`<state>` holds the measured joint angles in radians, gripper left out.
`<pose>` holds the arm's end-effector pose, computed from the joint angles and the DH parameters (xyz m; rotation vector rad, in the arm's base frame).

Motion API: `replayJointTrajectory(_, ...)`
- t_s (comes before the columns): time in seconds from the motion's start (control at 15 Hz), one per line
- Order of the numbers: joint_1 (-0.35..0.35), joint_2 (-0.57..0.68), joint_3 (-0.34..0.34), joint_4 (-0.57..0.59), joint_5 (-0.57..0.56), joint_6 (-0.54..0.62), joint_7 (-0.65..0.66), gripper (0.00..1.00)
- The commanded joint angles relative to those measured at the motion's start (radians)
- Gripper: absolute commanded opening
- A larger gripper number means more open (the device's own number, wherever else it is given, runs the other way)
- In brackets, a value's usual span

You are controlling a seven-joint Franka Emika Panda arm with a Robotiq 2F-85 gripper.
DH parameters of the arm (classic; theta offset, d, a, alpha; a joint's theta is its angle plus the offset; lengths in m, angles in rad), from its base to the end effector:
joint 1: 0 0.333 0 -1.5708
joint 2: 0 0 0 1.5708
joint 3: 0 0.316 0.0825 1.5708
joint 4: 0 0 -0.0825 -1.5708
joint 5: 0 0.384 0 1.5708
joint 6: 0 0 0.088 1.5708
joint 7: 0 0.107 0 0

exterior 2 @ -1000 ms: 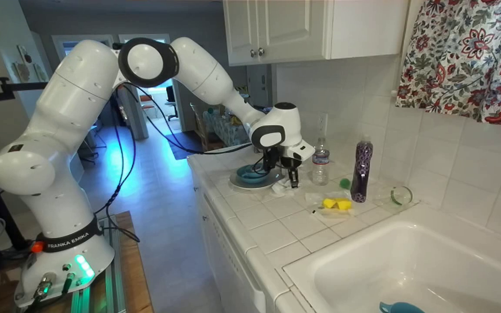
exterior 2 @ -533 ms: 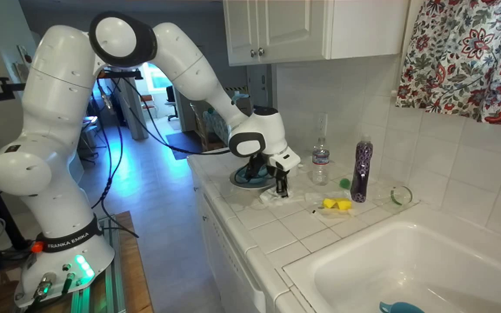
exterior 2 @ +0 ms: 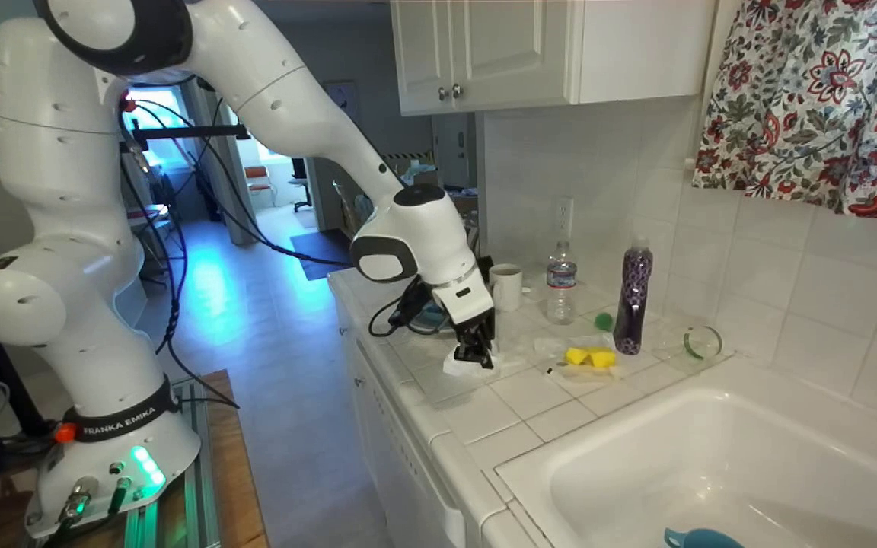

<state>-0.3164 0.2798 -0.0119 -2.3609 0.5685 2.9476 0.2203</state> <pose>0.4907 -0.2046 0.2365 -2.5098 1.5213 -0.4530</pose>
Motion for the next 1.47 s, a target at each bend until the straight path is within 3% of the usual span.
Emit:
replayJointTrajectory(0.0, -0.076, -0.056, 0.013, -0.044, 0.094, -0.010, -0.028, 0.01)
replayJointTrajectory(1.07, -0.270, 0.052, -0.006, 0.067, 0.229, -0.031, 0.041, 0.02)
replayJointTrajectory(1.13, -0.276, 0.062, -0.008, 0.077, 0.226, -0.039, 0.053, 0.28)
replayJointTrajectory(1.2, -0.284, 0.074, -0.004, 0.088, 0.231, -0.042, 0.056, 0.29)
replayJointTrajectory(1.4, -0.290, 0.079, 0.003, 0.100, 0.224, -0.052, 0.073, 0.49)
